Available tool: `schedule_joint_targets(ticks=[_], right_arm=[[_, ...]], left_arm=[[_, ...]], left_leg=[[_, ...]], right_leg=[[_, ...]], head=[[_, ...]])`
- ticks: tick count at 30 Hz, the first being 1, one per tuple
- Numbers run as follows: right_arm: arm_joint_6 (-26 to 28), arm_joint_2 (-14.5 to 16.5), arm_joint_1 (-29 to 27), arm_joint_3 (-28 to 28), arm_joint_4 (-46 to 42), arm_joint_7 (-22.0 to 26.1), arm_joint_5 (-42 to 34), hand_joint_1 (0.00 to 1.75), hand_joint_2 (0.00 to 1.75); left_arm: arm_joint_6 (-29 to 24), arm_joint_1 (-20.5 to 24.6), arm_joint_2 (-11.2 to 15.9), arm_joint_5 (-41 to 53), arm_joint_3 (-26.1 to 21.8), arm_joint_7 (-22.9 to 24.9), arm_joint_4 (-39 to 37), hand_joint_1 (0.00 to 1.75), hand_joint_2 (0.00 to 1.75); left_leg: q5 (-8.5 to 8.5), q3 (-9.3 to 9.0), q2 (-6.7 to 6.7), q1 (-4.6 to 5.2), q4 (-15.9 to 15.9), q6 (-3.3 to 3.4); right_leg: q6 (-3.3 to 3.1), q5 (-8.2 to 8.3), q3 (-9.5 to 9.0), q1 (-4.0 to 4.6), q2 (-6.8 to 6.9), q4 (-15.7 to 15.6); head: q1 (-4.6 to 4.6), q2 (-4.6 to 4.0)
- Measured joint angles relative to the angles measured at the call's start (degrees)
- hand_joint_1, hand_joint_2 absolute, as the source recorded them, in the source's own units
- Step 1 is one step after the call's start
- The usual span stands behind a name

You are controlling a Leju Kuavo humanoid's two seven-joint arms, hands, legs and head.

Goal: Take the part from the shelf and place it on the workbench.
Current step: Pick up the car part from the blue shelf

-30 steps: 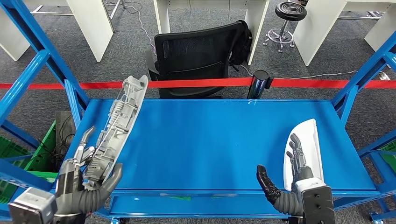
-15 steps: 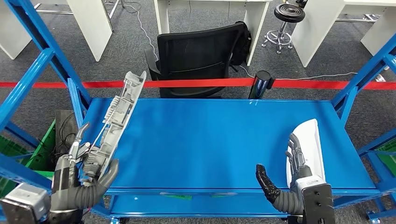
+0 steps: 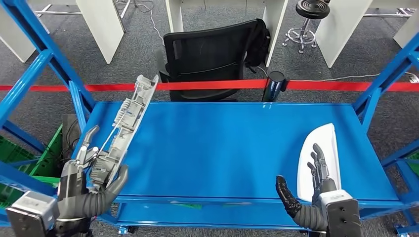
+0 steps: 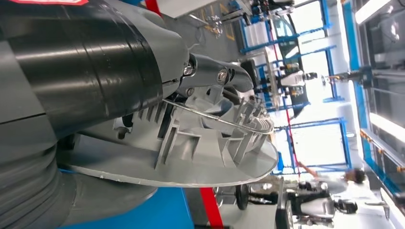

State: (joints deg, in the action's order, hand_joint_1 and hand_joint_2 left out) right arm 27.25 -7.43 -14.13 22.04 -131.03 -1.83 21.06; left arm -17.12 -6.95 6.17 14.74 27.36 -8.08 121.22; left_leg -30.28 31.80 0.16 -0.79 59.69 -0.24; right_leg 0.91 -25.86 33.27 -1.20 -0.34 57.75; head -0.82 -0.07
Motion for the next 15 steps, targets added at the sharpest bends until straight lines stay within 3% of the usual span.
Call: schedule_joint_targets(ticks=[3,4,5,6,8,10,13,15], right_arm=[[0.03,0.0,-0.01,0.0,0.01,0.03,0.01,0.0,1.75],[0.03,0.0,-0.03,0.01,0.01,0.03,0.01,0.0,1.75],[0.03,0.0,-0.04,0.01,0.02,0.02,0.01,0.0,1.75],[0.03,0.0,-0.05,0.01,0.02,0.01,0.01,0.0,1.75],[0.07,0.0,-0.09,0.01,0.01,-0.01,0.01,0.0,1.75],[0.12,0.0,-0.14,0.01,0.0,-0.01,0.01,0.0,1.75],[0.14,-0.03,-0.18,0.01,0.0,-0.01,0.01,0.0,1.75],[0.15,-0.11,-0.22,0.02,0.0,-0.01,0.01,0.0,1.75]], left_arm=[[0.13,-0.02,-0.01,0.03,0.01,-0.11,0.13,1.75,1.75],[0.16,-0.05,-0.01,0.02,0.01,-0.11,0.13,1.75,1.75],[0.16,-0.06,-0.01,0.01,0.01,-0.12,0.13,1.75,1.75],[0.16,-0.07,-0.01,-0.02,0.01,-0.13,0.13,1.75,1.75],[0.16,-0.05,-0.01,-0.12,0.01,-0.19,0.18,1.75,1.75],[0.16,-0.02,-0.05,-0.2,0.0,-0.28,0.27,1.75,1.75],[0.16,-0.05,-0.13,-0.21,0.0,-0.36,0.37,1.75,1.75],[0.16,-0.05,-0.21,-0.21,-0.01,-0.38,0.41,1.75,1.75]], left_leg=[[-4.88,4.85,-0.03,-0.11,10.54,-0.3],[-5.38,5.94,-0.03,-0.13,12.93,-0.34],[-4.87,6.03,-0.03,-0.15,13.26,-0.32],[-3.46,4.96,-0.04,-0.17,11.34,-0.23],[-0.31,0.75,-0.04,-0.13,3.5,0.04],[0.87,-1.83,-0.02,0.03,-1.86,0.41],[1.3,-1.75,0.0,0.22,-2.73,1.29],[2.03,-1.77,-0.12,0.03,-3.0,2.06]], right_leg=[[-0.56,0.3,0.39,0.06,0.14,-0.08],[-0.6,0.4,0.54,0.1,0.16,-0.07],[-0.59,0.49,0.65,0.12,0.16,-0.05],[-0.52,0.59,0.71,0.13,0.14,-0.03],[-0.19,0.79,0.79,0.22,0.04,0.1],[0.45,1.02,0.99,0.36,-0.09,0.25],[1.59,1.46,1.26,0.18,-0.12,0.11],[2.1,-0.35,2.42,0.05,-0.06,2.23]], head=[[1.12,0.0],[1.35,0.0],[1.56,0.0],[1.77,0.0],[2.21,0.0],[2.36,0.0],[2.12,0.0],[1.77,0.0]])
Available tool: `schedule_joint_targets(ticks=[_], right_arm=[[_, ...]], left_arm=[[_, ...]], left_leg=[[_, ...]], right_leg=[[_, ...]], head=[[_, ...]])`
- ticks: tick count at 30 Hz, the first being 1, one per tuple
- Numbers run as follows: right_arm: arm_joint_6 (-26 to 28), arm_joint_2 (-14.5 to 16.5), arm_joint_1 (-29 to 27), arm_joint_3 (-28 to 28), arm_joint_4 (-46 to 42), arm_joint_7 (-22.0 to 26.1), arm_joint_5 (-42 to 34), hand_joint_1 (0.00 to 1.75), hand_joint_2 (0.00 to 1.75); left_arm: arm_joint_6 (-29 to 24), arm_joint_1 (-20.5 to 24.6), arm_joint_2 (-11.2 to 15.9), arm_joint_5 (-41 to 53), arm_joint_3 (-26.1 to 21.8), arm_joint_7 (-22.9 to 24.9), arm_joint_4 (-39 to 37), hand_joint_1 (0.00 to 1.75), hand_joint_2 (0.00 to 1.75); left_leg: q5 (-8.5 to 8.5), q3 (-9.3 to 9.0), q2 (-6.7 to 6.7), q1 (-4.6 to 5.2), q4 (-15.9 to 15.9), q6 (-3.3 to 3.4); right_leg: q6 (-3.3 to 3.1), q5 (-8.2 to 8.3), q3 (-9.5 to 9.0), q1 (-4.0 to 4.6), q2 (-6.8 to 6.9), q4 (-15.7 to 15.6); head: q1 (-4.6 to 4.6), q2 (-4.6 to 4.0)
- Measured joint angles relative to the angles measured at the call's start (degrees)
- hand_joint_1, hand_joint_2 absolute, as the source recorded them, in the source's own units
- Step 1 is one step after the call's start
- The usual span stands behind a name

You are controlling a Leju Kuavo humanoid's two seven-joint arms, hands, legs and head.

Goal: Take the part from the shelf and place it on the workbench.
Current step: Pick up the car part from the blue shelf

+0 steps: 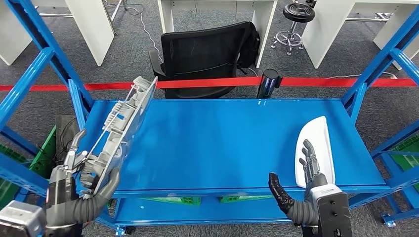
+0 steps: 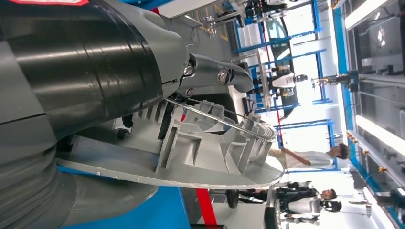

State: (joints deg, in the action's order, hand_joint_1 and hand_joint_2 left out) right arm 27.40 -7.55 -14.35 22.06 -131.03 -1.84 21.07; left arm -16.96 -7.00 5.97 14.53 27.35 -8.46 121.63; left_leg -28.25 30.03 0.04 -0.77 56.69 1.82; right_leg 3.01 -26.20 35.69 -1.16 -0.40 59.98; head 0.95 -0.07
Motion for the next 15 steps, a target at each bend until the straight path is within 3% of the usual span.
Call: schedule_joint_targets(ticks=[3,4,5,6,8,10,13,15], right_arm=[[0.01,-0.11,-0.06,0.02,0.0,0.0,0.0,0.0,1.75],[0.01,-0.13,-0.07,0.02,0.0,0.0,0.0,0.0,1.75],[0.01,-0.14,-0.08,0.02,0.0,0.0,0.0,0.0,1.75],[0.01,-0.14,-0.08,0.02,0.0,0.0,0.0,0.0,1.75],[0.01,-0.15,-0.04,0.02,0.0,0.0,0.0,0.0,1.75],[0.01,-0.15,0.01,0.02,-0.01,0.0,0.0,0.0,1.75],[0.01,-0.17,-0.03,0.02,-0.03,0.01,0.0,0.0,1.75],[0.01,-0.17,-0.03,0.02,-0.03,0.0,0.0,0.0,1.75]], left_arm=[[0.0,-0.01,-0.15,0.0,-0.01,-0.02,0.02,1.75,1.75],[0.0,-0.02,-0.16,0.0,-0.01,-0.02,0.01,1.75,1.75],[0.0,-0.02,-0.17,0.0,-0.01,-0.03,0.01,1.75,1.75],[0.0,-0.02,-0.19,0.0,-0.01,-0.03,0.0,1.75,1.75],[0.0,-0.03,-0.25,0.0,-0.02,-0.02,0.01,1.75,1.75],[0.0,-0.02,-0.32,0.0,-0.03,-0.01,0.01,1.75,1.75],[0.0,-0.04,-0.35,0.0,-0.05,0.02,0.02,1.75,1.75],[0.0,-0.06,-0.35,-0.02,-0.07,0.02,0.05,1.75,1.75]], left_leg=[[0.84,0.6,-0.15,0.1,0.08,0.62],[1.0,0.97,-0.17,0.22,0.21,0.64],[1.08,1.26,-0.18,0.36,0.36,0.65],[1.12,1.45,-0.18,0.49,0.52,0.65],[1.15,1.59,-0.16,0.71,0.74,0.61],[1.32,1.95,-0.16,0.88,0.93,0.3],[1.86,2.57,-0.18,0.72,0.99,-0.7],[0.76,3.42,-0.11,0.69,2.23,-1.26]], right_leg=[[0.38,-6.32,3.94,-0.02,0.07,10.5],[0.39,-7.39,4.76,0.01,0.07,13.34],[0.29,-7.38,4.64,0.06,0.07,14.16],[0.04,-6.35,3.42,0.17,0.07,12.63],[-0.93,-3.35,-0.93,0.52,0.09,5.02],[-1.91,-2.01,-4.12,0.95,0.17,-0.79],[-2.58,-1.52,-4.59,1.23,0.23,-2.3],[-2.92,-0.77,-4.62,0.9,0.38,-3.19]], head=[[-1.23,0.0],[-1.52,0.0],[-1.72,0.0],[-1.9,0.0],[-2.25,0.0],[-2.28,0.0],[-2.27,0.0],[-2.05,0.0]])
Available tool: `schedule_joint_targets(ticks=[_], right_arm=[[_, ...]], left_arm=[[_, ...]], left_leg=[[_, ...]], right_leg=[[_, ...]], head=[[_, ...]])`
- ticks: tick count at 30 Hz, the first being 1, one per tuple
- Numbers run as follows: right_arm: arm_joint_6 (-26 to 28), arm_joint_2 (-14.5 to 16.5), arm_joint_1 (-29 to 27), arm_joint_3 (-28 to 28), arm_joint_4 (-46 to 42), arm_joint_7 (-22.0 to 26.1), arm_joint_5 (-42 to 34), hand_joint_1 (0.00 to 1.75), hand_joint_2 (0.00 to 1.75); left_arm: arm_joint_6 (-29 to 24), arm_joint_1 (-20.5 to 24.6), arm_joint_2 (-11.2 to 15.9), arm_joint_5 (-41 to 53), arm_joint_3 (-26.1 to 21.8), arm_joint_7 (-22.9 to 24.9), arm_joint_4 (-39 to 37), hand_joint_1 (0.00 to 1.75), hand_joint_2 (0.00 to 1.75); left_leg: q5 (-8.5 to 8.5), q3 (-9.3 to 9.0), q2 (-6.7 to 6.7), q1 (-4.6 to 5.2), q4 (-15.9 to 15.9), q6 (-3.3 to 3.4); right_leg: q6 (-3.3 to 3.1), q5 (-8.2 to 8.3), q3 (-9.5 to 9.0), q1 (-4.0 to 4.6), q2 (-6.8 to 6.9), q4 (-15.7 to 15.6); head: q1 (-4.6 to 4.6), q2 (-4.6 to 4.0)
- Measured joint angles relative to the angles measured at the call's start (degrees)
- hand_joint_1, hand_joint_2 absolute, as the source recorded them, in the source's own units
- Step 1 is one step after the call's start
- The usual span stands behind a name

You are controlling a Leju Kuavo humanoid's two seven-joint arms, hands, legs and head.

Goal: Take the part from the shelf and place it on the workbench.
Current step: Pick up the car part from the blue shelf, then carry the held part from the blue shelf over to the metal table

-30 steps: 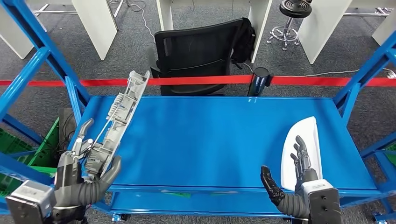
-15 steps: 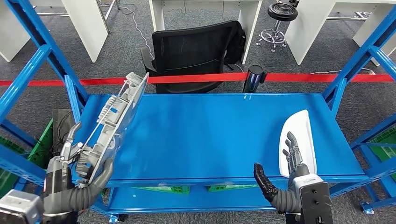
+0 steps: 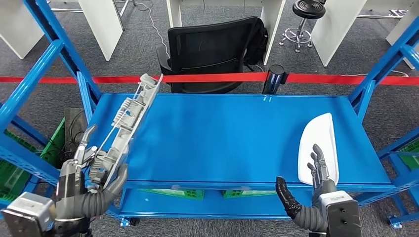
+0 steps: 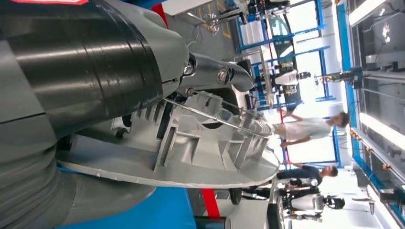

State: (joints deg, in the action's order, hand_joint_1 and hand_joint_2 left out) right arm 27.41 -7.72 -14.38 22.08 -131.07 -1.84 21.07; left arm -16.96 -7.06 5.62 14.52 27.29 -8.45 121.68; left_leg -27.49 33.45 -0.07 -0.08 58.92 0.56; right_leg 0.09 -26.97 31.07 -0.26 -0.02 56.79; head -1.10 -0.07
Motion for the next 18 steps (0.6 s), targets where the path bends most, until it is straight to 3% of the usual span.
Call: schedule_joint_targets(ticks=[3,5,6,8,10,14,16,18], right_arm=[[-0.01,0.01,0.0,0.0,0.02,-0.01,0.0,0.0,1.75],[-0.01,0.01,-0.01,0.01,0.04,-0.04,0.0,0.0,1.75],[-0.01,0.01,0.0,0.01,0.04,-0.05,0.01,0.0,1.75],[-0.01,0.01,0.03,0.01,0.03,-0.07,0.03,0.0,1.75],[-0.01,0.01,0.06,0.02,0.03,-0.07,0.05,0.0,1.75],[0.18,0.02,0.04,0.02,0.03,-0.07,0.07,0.0,1.75],[0.37,0.01,-0.04,0.02,0.03,-0.07,0.07,0.0,1.75],[0.52,-0.04,-0.17,0.02,0.03,-0.08,0.06,0.0,1.75]], left_arm=[[0.11,-0.08,0.01,-0.55,0.0,-0.01,-0.02,1.75,1.75],[0.14,-0.14,0.02,-0.8,-0.01,0.15,-0.06,1.75,1.75],[0.04,-0.14,0.02,-0.61,-0.01,0.32,-0.07,1.75,1.75],[-0.24,-0.05,0.02,0.1,-0.02,0.8,-0.06,1.75,1.75],[-0.41,0.14,0.01,0.58,-0.03,1.19,0.0,1.75,1.75],[-0.5,0.21,0.0,0.98,-0.07,1.51,0.2,1.75,1.75],[-0.56,0.22,-0.03,1.05,-0.09,1.66,0.32,1.75,1.75],[-0.64,0.17,-0.03,1.05,-0.1,1.74,0.39,1.75,1.75]], left_leg=[[-5.34,4.01,0.07,-0.4,9.3,-0.72],[-6.84,5.75,0.06,-0.73,14.02,-1.06],[-6.11,5.12,0.05,-0.87,13.33,-1.16],[-3.25,0.97,0.05,-1.15,6.37,-1.28],[-1.88,-2.44,0.13,-1.12,0.21,-1.08],[-1.12,-2.57,0.19,-0.84,-1.23,0.46],[-0.2,-2.33,0.01,-1.02,-1.56,1.33],[0.59,-1.6,-0.08,-0.92,-1.55,1.77]], right_leg=[[-0.34,0.77,0.55,-0.27,0.24,-0.4],[-0.22,1.13,1.23,-0.34,0.3,-0.14],[-0.11,1.27,1.57,-0.43,0.29,0.09],[0.22,1.39,2.2,-0.65,0.24,0.78],[0.88,1.45,2.7,-0.63,0.12,1.43],[2.57,1.8,3.33,-0.82,0.02,1.51],[3.11,-0.93,4.85,-0.92,0.02,4.33],[3.34,-5.8,7.2,-0.93,0.03,11.15]], head=[[1.05,0.0],[1.51,0.0],[1.68,0.0],[2.02,0.0],[2.36,0.0],[2.15,0.0],[1.7,0.0],[0.83,0.0]])
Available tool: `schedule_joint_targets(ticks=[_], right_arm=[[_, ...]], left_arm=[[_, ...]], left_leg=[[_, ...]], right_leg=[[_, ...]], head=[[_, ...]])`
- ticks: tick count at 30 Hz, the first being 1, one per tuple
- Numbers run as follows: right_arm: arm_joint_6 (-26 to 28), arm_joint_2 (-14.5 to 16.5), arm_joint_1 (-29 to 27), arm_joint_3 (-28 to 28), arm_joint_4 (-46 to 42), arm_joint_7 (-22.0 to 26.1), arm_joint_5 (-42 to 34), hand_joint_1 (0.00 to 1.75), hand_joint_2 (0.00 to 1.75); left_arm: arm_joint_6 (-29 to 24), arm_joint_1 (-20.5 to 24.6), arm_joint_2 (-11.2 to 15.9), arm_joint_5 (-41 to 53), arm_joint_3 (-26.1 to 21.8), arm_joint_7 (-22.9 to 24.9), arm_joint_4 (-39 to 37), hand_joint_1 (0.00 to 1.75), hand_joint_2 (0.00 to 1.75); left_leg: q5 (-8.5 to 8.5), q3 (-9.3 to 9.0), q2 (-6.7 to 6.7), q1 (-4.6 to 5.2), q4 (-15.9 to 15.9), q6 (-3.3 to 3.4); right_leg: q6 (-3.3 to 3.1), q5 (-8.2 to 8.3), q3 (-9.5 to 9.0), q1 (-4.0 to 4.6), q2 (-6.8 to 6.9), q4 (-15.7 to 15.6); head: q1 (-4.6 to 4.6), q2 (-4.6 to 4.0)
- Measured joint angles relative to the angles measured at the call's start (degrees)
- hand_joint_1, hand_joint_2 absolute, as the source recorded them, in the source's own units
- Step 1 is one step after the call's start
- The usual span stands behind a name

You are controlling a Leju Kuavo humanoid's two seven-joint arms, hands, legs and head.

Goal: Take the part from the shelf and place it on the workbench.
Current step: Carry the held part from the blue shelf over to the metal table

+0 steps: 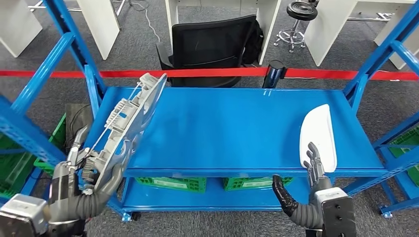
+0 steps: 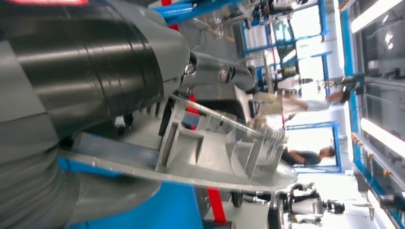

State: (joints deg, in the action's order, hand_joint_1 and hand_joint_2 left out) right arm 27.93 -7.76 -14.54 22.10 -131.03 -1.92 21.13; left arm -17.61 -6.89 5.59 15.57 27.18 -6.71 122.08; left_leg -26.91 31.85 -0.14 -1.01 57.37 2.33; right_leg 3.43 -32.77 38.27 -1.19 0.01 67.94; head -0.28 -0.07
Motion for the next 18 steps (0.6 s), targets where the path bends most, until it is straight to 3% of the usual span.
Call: schedule_joint_targets(ticks=[1,2,3,4,7,8,11,13,16,17,18], right_arm=[[0.03,-0.03,-0.08,0.01,0.0,-0.02,0.0,0.0,1.75],[0.05,-0.07,-0.17,0.01,0.0,-0.06,0.0,0.0,1.75],[0.04,-0.1,-0.23,0.02,0.0,-0.1,0.01,0.0,1.75],[0.03,-0.12,-0.27,0.02,0.0,-0.14,0.01,0.0,1.75],[0.02,-0.15,-0.2,0.02,-0.01,-0.22,0.01,0.0,1.75],[0.03,-0.16,-0.19,0.02,-0.01,-0.24,0.01,0.0,1.75],[0.03,-0.2,-0.21,0.02,-0.02,-0.3,0.03,0.0,1.75],[0.02,-0.21,-0.17,0.02,-0.02,-0.37,0.04,0.0,1.75],[0.02,-0.22,-0.2,0.02,-0.01,-0.52,0.05,0.0,1.75],[0.02,-0.22,-0.22,0.02,0.0,-0.56,0.05,0.0,1.75],[0.02,-0.22,-0.22,0.02,0.0,-0.58,0.05,0.0,1.75]], left_arm=[[-0.03,-0.02,-0.01,-0.01,-0.01,0.02,0.02,1.75,1.75],[-0.08,-0.04,-0.01,-0.01,-0.01,0.03,0.02,1.75,1.75],[-0.14,-0.04,-0.01,-0.01,-0.02,0.03,0.02,1.75,1.75],[-0.2,-0.05,-0.01,-0.01,-0.02,0.04,0.02,1.75,1.75],[-0.37,-0.04,-0.01,0.0,-0.03,0.04,0.11,1.75,1.75],[-0.39,-0.04,-0.01,0.01,-0.05,0.05,0.16,1.75,1.75],[-0.42,-0.1,0.01,0.01,-0.11,0.16,0.25,1.75,1.75],[-0.42,-0.17,0.02,-0.03,-0.17,0.19,0.3,1.75,1.75],[-0.39,-0.25,0.03,-0.18,-0.19,0.19,0.34,1.75,1.75],[-0.38,-0.28,0.03,-0.2,-0.19,0.19,0.34,1.75,1.75],[-0.38,-0.29,0.03,-0.21,-0.19,0.18,0.34,1.75,1.75]], left_leg=[[0.36,0.54,-0.02,0.11,0.06,0.08],[0.69,1.07,-0.04,0.23,0.14,0.09],[0.96,1.53,-0.04,0.34,0.22,0.07],[1.21,1.9,-0.04,0.42,0.31,0.02],[1.96,2.63,-0.02,0.62,0.54,-0.4],[2.26,2.8,-0.02,0.62,0.58,-0.7],[2.91,3.19,-0.03,0.41,0.6,-1.79],[0.64,4.19,0.05,0.33,2.48,-2.3],[-6.52,7.32,0.1,0.12,12.1,-2.83],[-7.54,7.75,0.1,0.05,14.83,-2.99],[-7.32,7.31,0.09,-0.01,15.73,-3.08]], right_leg=[[0.03,-1.76,0.92,0.0,0.0,3.42],[0.0,-2.5,1.17,0.02,0.0,5.52],[-0.12,-2.12,0.41,0.06,0.0,5.52],[-0.33,-0.94,-1.3,0.12,0.0,3.45],[-1.31,2.36,-8.48,0.57,0.0,-7.81],[-1.57,2.67,-9.56,0.78,0.0,-9.91],[-2.27,3.42,-9.06,0.98,0.12,-11.04],[-3.03,4.38,-8.76,0.71,0.37,-11.67],[-3.61,5.83,-7.47,0.62,0.54,-11.7],[-3.59,6.31,-6.85,0.61,0.54,-11.61],[-3.5,6.75,-6.14,0.57,0.54,-11.48]], head=[[-0.32,0.0],[-0.55,0.0],[-0.7,0.0],[-0.83,0.0],[-1.15,0.0],[-1.17,0.0],[-1.11,0.0],[-0.76,0.0],[0.34,0.0],[0.63,0.0],[0.88,0.0]])
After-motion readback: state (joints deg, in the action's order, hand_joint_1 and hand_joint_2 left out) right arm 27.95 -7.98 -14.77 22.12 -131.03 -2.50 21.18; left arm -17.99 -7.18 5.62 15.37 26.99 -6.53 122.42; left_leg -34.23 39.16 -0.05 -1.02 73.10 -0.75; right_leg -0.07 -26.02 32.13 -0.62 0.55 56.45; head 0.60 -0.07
